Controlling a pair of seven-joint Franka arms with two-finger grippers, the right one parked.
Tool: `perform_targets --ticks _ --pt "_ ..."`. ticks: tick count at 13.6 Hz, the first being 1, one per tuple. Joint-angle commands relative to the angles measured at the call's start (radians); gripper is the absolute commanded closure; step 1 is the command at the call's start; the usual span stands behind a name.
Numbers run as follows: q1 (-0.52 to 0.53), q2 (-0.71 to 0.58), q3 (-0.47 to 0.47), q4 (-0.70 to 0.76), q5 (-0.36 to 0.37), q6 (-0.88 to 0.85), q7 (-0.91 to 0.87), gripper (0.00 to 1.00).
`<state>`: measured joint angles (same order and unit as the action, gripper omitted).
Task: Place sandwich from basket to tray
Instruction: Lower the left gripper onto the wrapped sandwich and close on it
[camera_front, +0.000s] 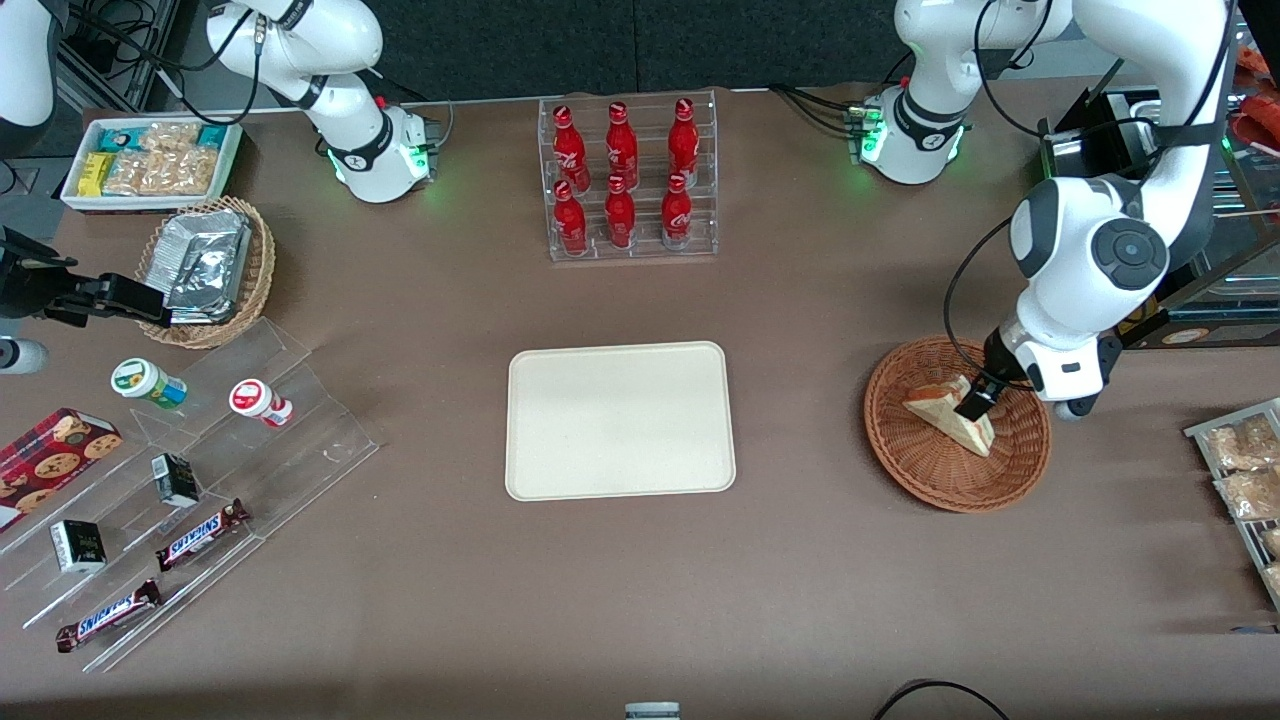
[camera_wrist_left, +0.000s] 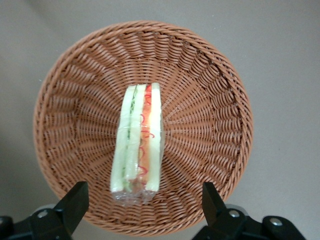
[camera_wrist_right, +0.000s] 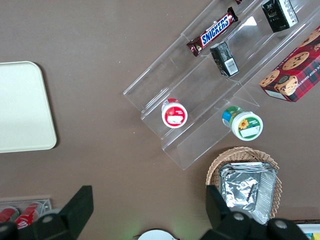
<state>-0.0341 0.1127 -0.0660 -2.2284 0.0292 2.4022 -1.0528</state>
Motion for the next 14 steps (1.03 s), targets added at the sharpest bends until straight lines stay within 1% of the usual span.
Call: perform_targets --ticks 1,3,8,10,14 --pt "-0.015 0.033 0.005 -0.002 0.008 0.038 -0.042 0.00" --pt "-0.012 0.036 0.006 -0.008 0.015 0.038 -0.042 0.00" --pt "-0.013 0.096 0.008 -0.010 0.017 0.078 -0.042 0.00" --pt "-0.012 0.104 0.008 -0.025 0.047 0.092 -0.044 0.00" --pt "-0.007 0.131 0.011 -0.046 0.054 0.150 -0.044 0.00"
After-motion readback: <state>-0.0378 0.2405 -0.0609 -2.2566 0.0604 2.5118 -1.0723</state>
